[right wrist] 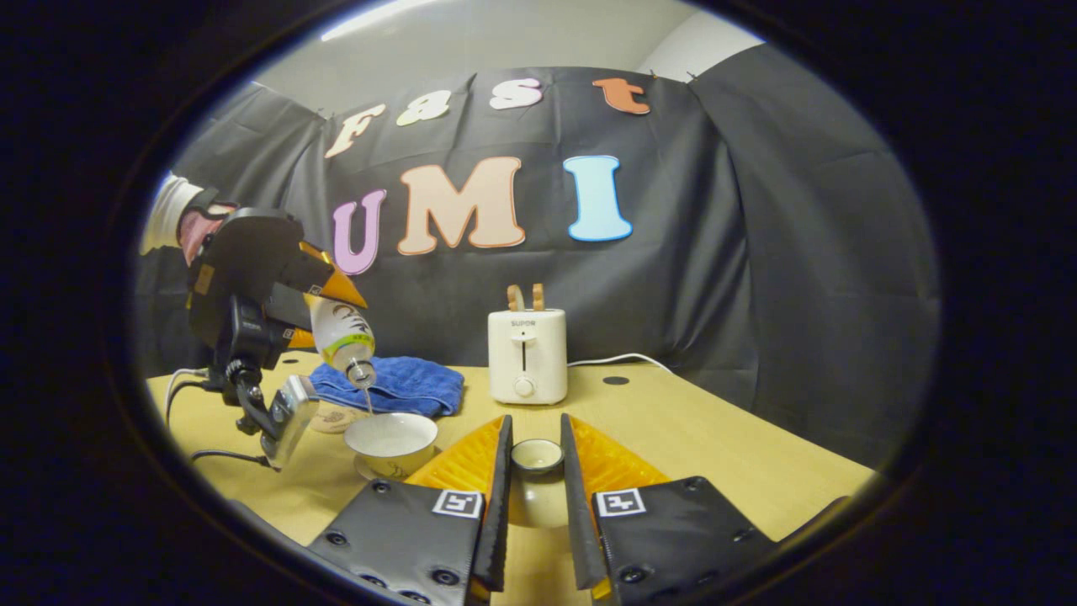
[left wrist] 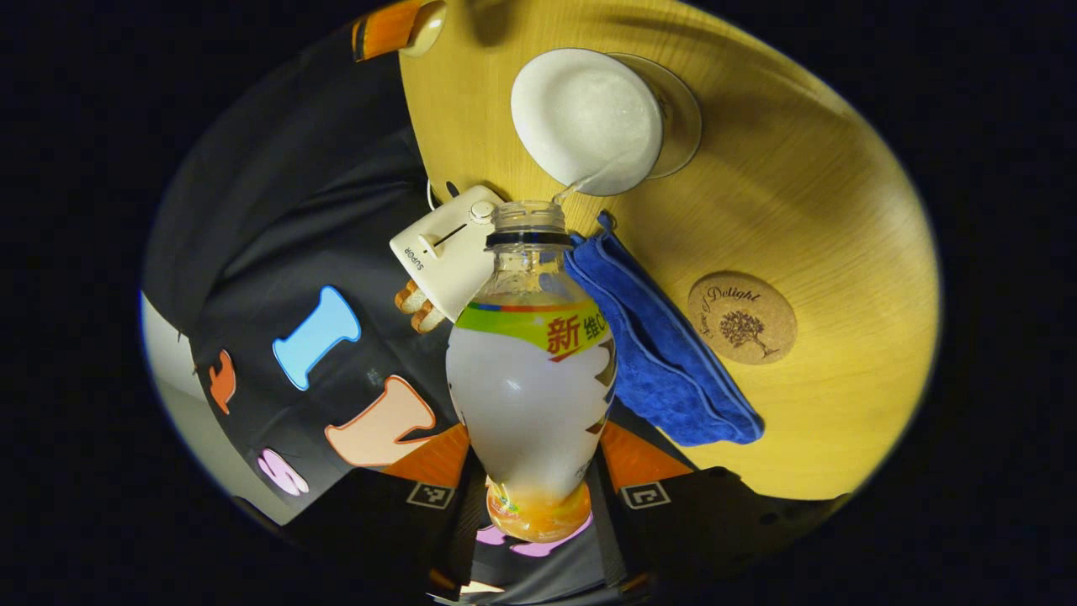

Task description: Open the teacup lid with one hand, grasp the water bottle and pour water into the teacup with the other hand; after pouring, place the water bottle on the coaster and then close the teacup lid.

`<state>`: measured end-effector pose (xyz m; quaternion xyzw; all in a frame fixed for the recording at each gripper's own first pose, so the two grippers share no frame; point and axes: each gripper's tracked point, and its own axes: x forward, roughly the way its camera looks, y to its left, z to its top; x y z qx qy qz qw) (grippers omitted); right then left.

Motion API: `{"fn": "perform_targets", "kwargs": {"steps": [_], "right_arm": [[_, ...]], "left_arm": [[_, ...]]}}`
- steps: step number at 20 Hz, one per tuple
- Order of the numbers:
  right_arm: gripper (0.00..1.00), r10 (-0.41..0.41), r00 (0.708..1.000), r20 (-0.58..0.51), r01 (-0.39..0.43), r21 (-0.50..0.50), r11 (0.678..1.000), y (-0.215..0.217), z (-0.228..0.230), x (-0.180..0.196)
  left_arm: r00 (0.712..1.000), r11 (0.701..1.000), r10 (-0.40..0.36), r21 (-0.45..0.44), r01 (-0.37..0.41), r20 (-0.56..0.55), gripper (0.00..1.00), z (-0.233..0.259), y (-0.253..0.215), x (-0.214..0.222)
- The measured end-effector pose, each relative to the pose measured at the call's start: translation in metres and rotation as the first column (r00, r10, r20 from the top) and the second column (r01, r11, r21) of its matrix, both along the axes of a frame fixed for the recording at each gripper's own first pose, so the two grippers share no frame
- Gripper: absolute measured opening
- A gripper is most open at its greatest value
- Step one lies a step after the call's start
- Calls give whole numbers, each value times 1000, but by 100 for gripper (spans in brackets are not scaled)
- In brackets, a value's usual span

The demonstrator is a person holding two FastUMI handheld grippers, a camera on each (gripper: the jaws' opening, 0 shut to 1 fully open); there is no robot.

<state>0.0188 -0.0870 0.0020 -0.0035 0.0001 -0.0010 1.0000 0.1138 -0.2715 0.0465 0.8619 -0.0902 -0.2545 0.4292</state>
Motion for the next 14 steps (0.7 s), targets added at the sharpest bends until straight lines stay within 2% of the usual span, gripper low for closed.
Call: {"fn": "perform_targets", "kwargs": {"steps": [2, 4, 6, 7, 9, 11, 14], "right_arm": [[34, 0, 1000, 0, 0, 0, 1000, 0, 0, 0], [34, 0, 1000, 1, 0, 0, 1000, 0, 0, 0], [34, 0, 1000, 1, 0, 0, 1000, -1, 0, 0], [34, 1, 1000, 1, -1, 0, 1000, -1, 0, 0], [34, 1, 1000, 2, -1, 0, 1000, -1, 0, 0], [34, 1, 1000, 1, -1, 0, 1000, -1, 0, 0], [34, 1, 1000, 2, -1, 0, 1000, -1, 0, 1]], "left_arm": [[996, 993, 37, -105, -46, -84, 57, -12, 6, -3], [978, 965, 75, -232, -119, -193, 56, -25, 13, -9], [946, 910, 79, -366, -197, -313, 57, -42, 11, -14], [925, 870, 84, -425, -250, -371, 56, -49, 12, -16], [887, 771, 49, -547, -325, -460, 56, -47, 15, -27], [845, 645, 8, -643, -413, -535, 56, -45, 14, -29], [745, 388, -108, -717, -579, -659, 55, -37, 7, -38]]}}
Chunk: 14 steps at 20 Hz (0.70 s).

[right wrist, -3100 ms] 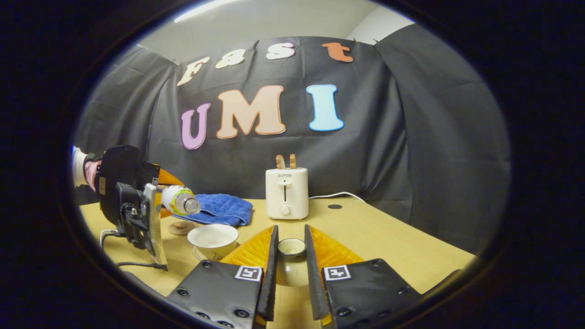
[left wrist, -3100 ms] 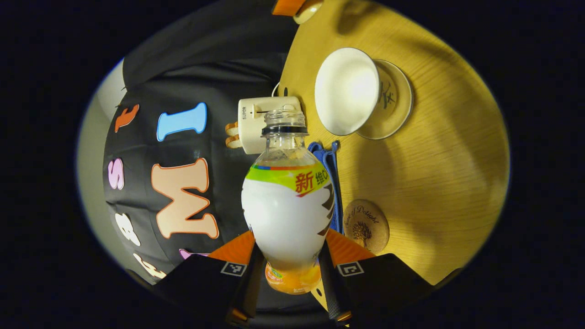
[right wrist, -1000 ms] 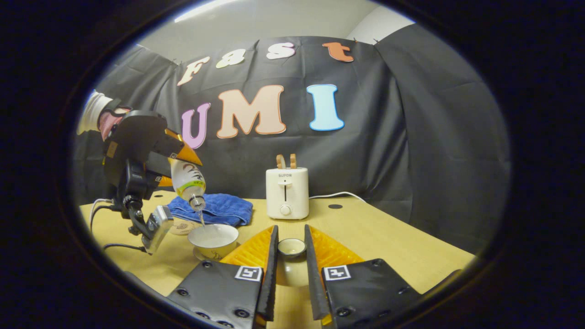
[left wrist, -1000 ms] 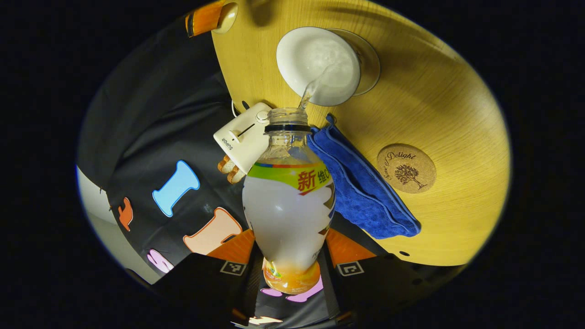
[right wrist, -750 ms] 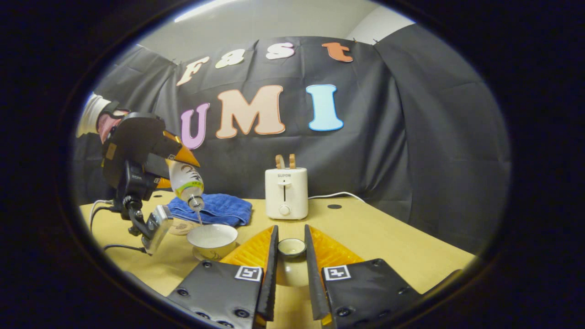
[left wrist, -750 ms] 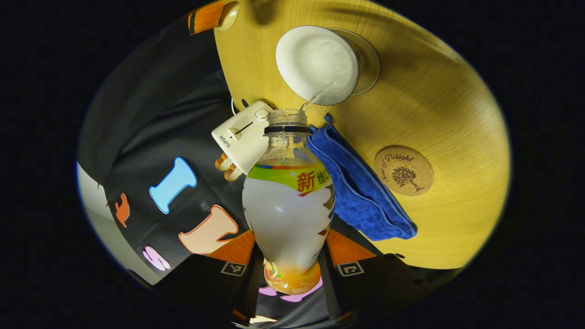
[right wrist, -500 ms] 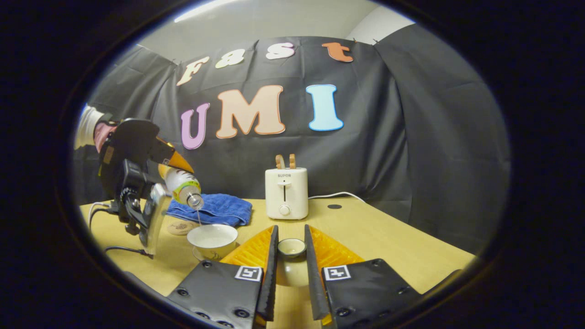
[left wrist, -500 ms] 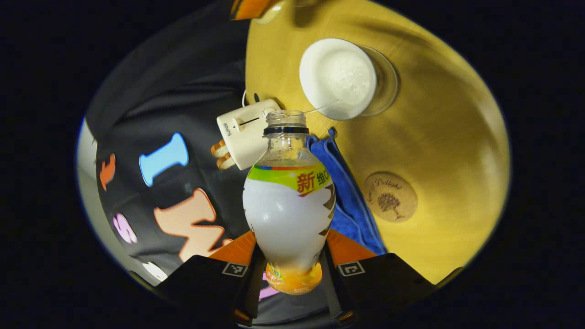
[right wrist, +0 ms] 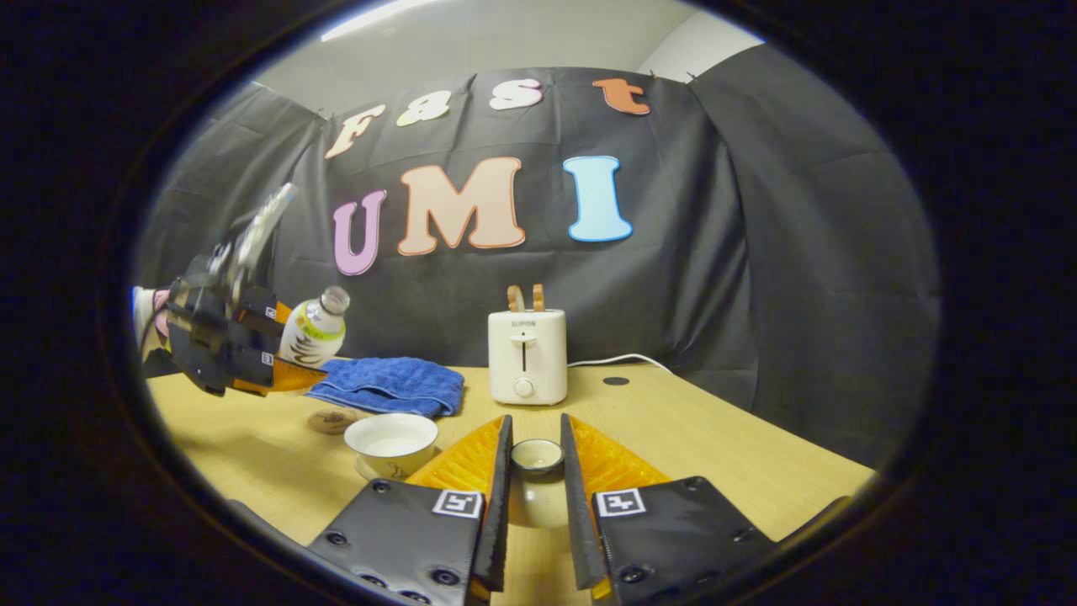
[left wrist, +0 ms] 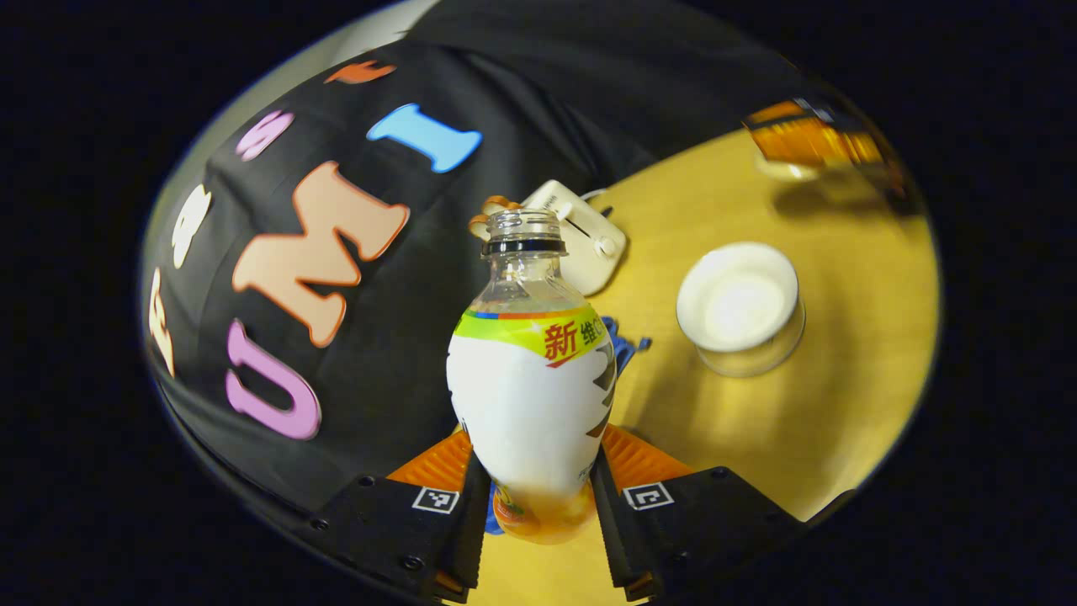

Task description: Open the teacup lid with one hand, grasp the water bottle and pour water into the teacup with the other hand; after pouring, place the water bottle on the coaster and then close the teacup lid.

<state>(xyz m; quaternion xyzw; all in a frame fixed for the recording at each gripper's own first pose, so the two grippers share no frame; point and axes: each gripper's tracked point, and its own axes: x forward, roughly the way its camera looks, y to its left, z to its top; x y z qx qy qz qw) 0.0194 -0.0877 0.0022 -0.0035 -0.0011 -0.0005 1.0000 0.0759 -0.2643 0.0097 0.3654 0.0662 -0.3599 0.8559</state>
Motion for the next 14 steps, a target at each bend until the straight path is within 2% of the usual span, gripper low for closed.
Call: {"fn": "perform_targets", "kwargs": {"steps": [1, 2, 4, 6, 9, 10, 12, 14], "right_arm": [[34, 0, 1000, 0, 0, 0, 1000, 0, 0, -1], [34, 0, 1000, 0, 0, 0, 1000, 0, 0, 0], [34, 0, 1000, 0, 0, 0, 1000, 0, 0, -1], [34, 0, 1000, 1, 0, 0, 1000, 0, 0, -1], [34, 1, 1000, 0, -1, 0, 1000, 0, 0, -1], [34, 1, 1000, 0, -1, 0, 1000, 0, 0, -1], [34, 4, 1000, -1, -4, 0, 1000, 1, 0, -1], [34, 4, 1000, -1, -4, 0, 1000, 0, 0, -1]], "left_arm": [[999, 995, 13, -100, -18, -51, 53, 6, -4, -2], [996, 981, 28, -191, -43, -84, 55, 13, -3, 0], [990, 929, 43, -359, -88, -134, 55, 26, 0, -5], [984, 879, 58, -460, -130, -168, 54, 29, 2, 0], [972, 801, 68, -568, -188, -226, 54, 20, -2, 13], [967, 785, 72, -584, -205, -243, 55, 15, -2, 19], [962, 754, 89, -613, -236, -260, 55, 9, -1, 29], [957, 747, 108, -613, -257, -269, 55, 1, 0, 33]]}}
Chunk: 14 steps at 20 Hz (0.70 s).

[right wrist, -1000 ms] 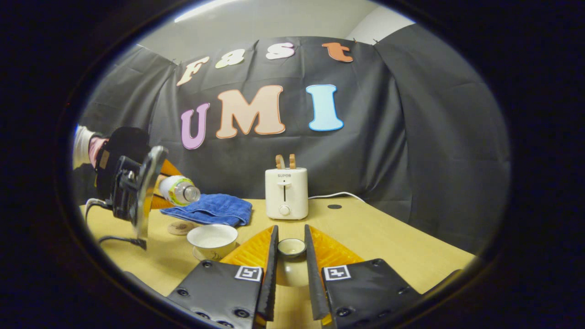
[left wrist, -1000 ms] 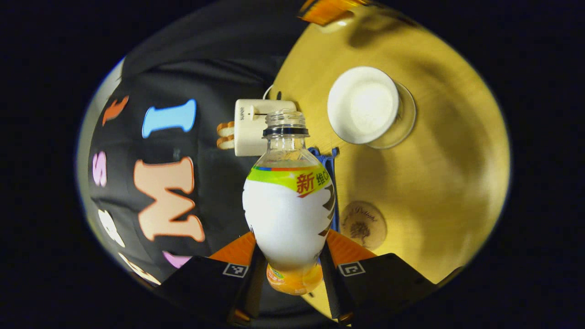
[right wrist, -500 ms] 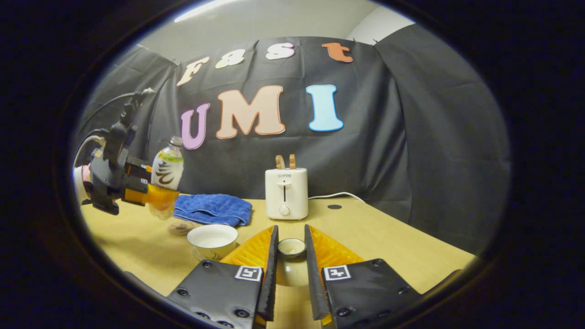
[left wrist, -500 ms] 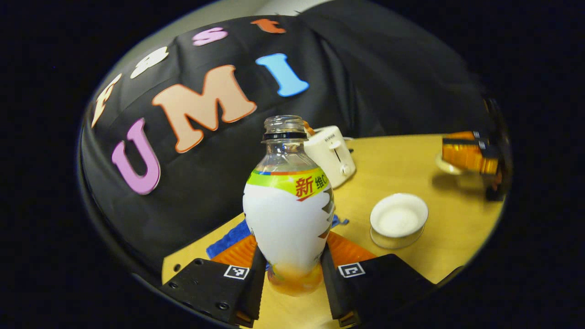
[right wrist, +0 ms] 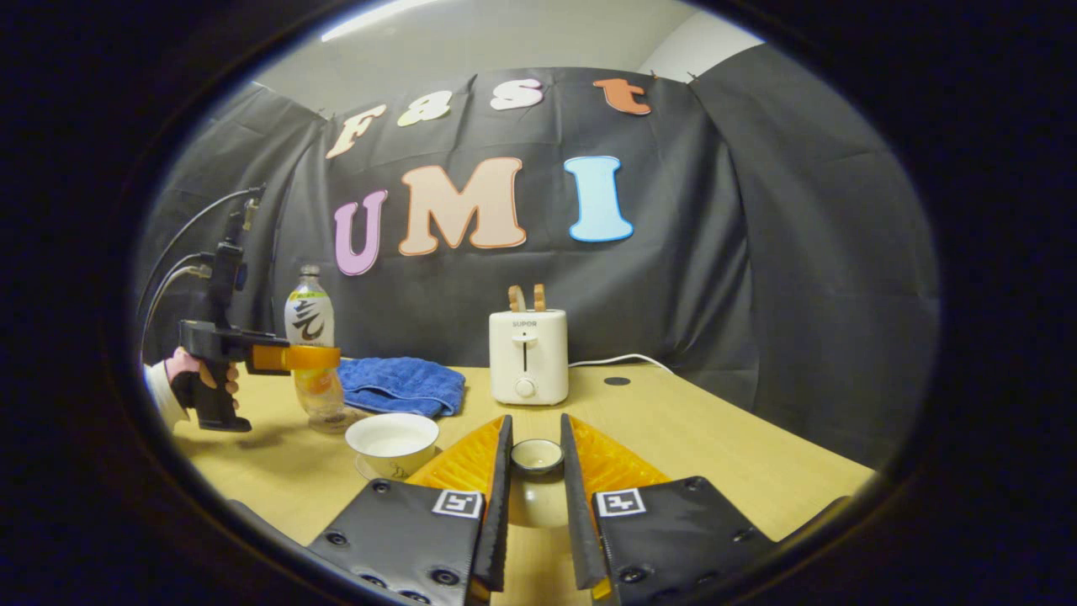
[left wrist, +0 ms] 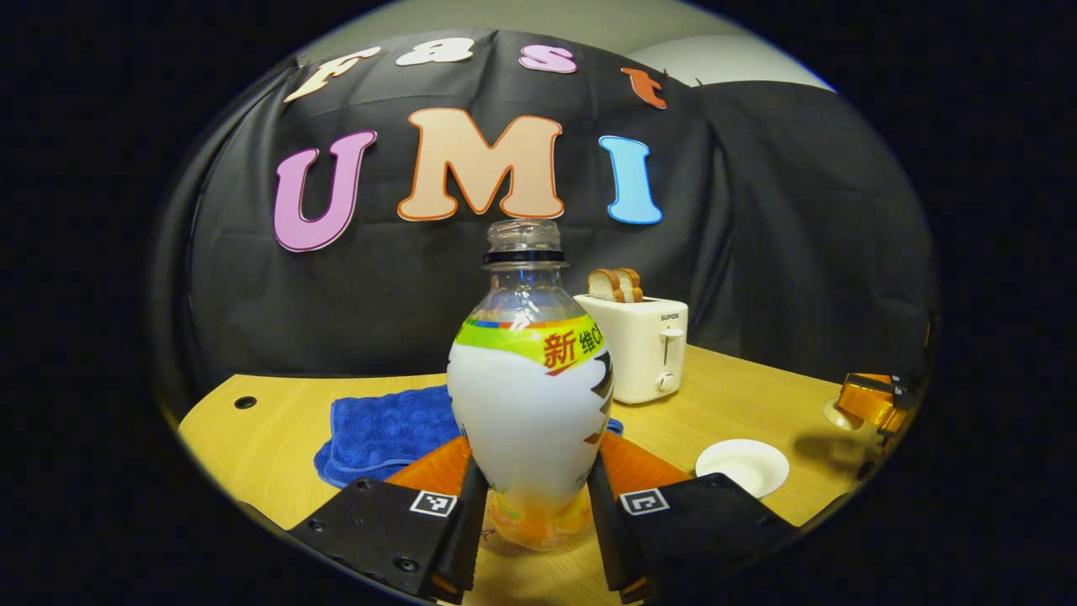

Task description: Open the teacup lid with one hand, grasp the water bottle and pour water into the teacup with the other hand; after pouring, place the water bottle on the coaster and then close the teacup lid.

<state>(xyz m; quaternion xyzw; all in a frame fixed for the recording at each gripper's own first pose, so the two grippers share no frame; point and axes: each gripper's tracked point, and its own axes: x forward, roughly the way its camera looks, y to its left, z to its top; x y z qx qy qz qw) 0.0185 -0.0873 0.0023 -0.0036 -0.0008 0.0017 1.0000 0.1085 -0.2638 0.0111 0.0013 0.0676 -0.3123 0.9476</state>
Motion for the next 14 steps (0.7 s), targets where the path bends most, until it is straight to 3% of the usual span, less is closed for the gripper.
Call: {"fn": "perform_targets", "kwargs": {"steps": [14], "right_arm": [[34, 1, 1000, 0, -1, 0, 1000, 1, 0, 0]], "left_arm": [[999, 999, 33, 0, -33, -15, 60, -17, 5, 20]]}}
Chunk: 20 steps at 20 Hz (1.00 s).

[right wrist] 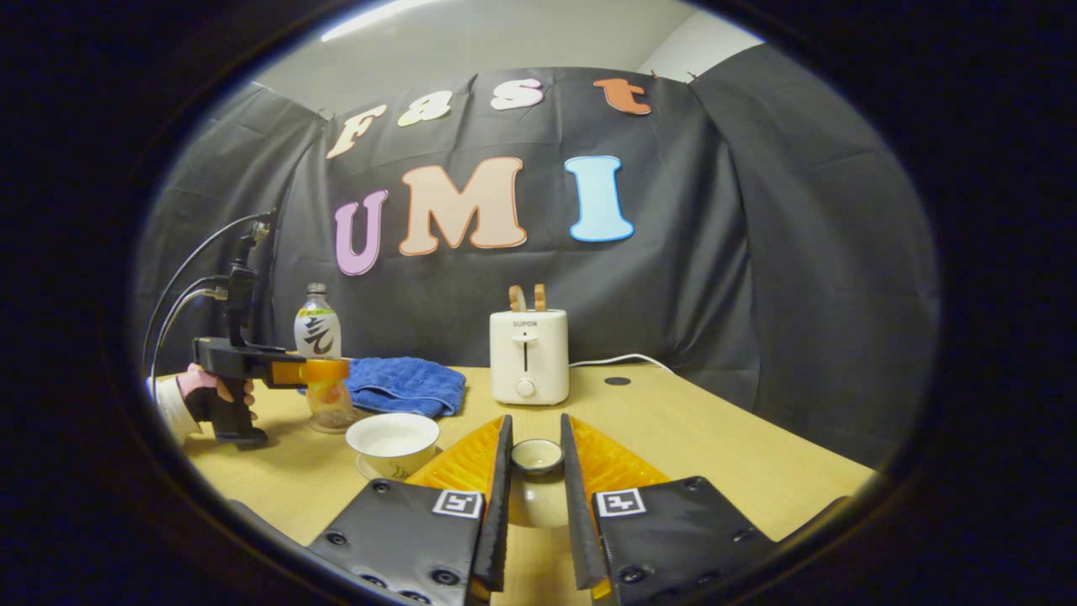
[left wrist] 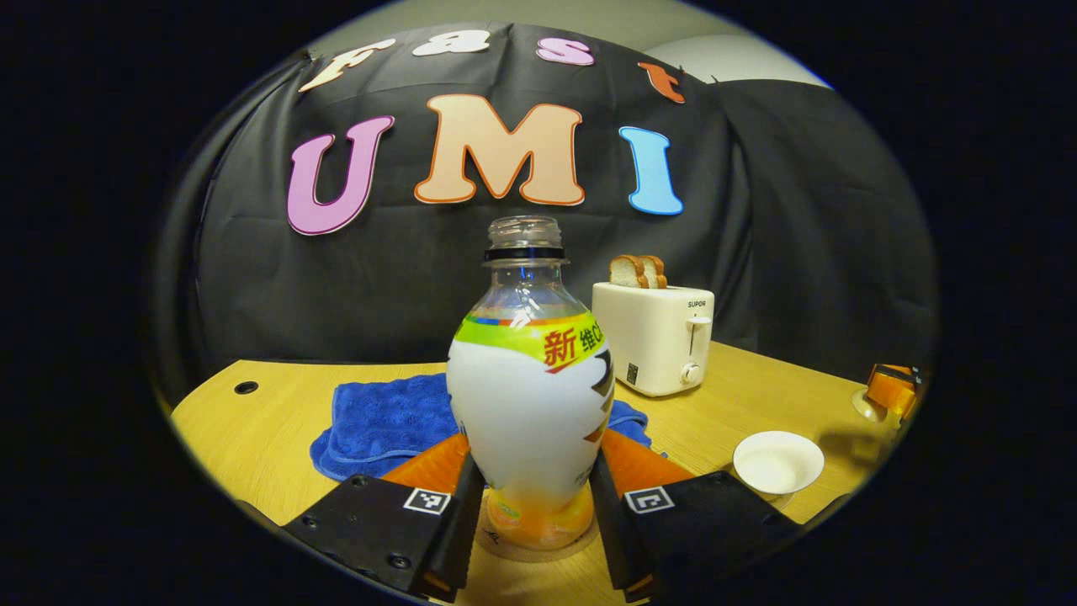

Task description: Open the teacup lid with one hand, grasp the water bottle and pour water into the teacup with the other hand; after pouring, place the water bottle on the coaster and then close the teacup lid.

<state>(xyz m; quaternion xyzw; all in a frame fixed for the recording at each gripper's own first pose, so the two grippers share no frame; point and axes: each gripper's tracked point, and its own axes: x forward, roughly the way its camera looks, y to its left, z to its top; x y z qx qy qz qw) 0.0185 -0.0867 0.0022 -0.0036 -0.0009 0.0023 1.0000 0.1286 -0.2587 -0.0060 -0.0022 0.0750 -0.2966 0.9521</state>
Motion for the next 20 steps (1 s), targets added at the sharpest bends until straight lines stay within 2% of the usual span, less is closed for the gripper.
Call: {"fn": "perform_targets", "kwargs": {"steps": [6, 9, 16, 19, 20], "right_arm": [[34, 0, 1000, 0, 0, 0, 1000, 0, 0, 0], [34, 0, 1000, 1, 0, 0, 1000, 0, 0, 0], [34, 11, 1000, 0, -11, 0, 1000, 3, 0, 1], [35, 27, 1000, 1, -27, 0, 1000, 5, 0, 0], [34, 27, 1000, 0, -27, 0, 1000, 5, 0, 1]], "left_arm": [[1000, 1000, -5, -4, 5, -10, 65, -3, 2, -2], [1000, 1000, -9, 5, 9, -24, 71, -12, 2, -3], [1000, 1000, -8, 10, 8, 12, 73, -8, 3, -10], [998, 1000, -1, -8, 1, 66, 89, 0, 7, -15], [996, 1000, 1, -14, 0, 84, 90, 4, 8, -17]]}}
